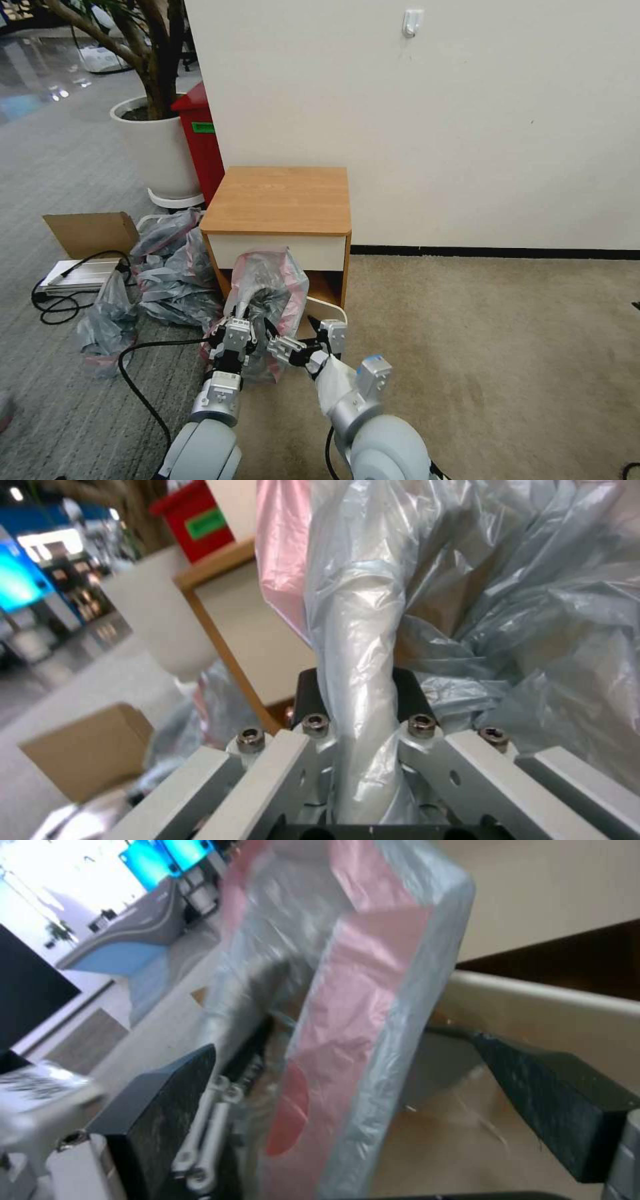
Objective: Pick up the garbage bag from the table and place it over the trash can.
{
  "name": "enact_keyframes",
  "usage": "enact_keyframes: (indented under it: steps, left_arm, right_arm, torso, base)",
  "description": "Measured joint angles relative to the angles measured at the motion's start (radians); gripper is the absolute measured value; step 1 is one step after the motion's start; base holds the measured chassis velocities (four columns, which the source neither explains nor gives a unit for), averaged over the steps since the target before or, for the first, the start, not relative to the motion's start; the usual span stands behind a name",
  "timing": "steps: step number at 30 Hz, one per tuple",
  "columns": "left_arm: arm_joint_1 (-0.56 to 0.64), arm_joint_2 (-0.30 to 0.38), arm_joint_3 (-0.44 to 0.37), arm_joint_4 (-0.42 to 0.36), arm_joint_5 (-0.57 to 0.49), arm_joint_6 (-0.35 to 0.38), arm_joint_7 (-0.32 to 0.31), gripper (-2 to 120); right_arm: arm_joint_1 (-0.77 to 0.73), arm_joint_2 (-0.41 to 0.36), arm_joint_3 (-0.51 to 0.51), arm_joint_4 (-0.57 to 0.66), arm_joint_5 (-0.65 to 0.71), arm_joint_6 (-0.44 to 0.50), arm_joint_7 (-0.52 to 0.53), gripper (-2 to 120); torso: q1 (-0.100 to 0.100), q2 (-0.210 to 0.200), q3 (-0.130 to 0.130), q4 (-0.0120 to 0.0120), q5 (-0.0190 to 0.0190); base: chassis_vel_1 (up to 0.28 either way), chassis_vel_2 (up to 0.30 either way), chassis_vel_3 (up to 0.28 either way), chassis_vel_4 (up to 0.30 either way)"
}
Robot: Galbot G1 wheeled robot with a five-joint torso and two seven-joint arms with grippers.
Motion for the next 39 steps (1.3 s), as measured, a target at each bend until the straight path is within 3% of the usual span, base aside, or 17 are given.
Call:
enact_keyframes:
  steps: [5,14,20,28,39]
  left_arm:
    - [0.009,-0.007,-0.005,0.005,0.039,-0.019,-0.005,5]
    - [0.016,-0.018,-0.009,0.013,0.048,-0.032,-0.014,5]
    - [0.013,-0.022,-0.014,0.020,0.046,-0.032,-0.023,5]
    - [0.017,-0.024,-0.027,0.029,0.022,-0.032,-0.033,5]
    - [0.027,-0.026,-0.037,0.029,0.005,-0.071,-0.031,5]
  right_arm:
    - [0.025,0.013,-0.011,-0.052,-0.006,-0.005,0.030,87]
    - [0.033,0.014,0.004,-0.073,-0.032,0.005,0.034,50]
    - [0.029,0.010,0.010,-0.071,-0.047,0.012,0.034,34]
    - [0.025,0.008,0.024,-0.068,-0.056,0.031,0.029,0]
    - [0.032,0.005,0.044,-0.081,-0.072,0.052,0.005,0]
  torso:
    - [0.000,0.000,0.000,0.0000,0.0000]
    - [0.000,0.000,0.000,0.0000,0.0001]
    - [0.000,0.000,0.000,-0.0001,0.0001]
    - [0.000,0.000,0.000,0.0000,0.0001]
    - [0.000,0.000,0.000,-0.0001,0.0001]
  base:
    - [0.000,0.000,0.000,0.000]
    - [0.000,0.000,0.000,0.000]
    - [0.000,0.000,0.000,0.000]
    - [0.000,0.000,0.000,0.000]
    - [0.000,0.000,0.000,0.000]
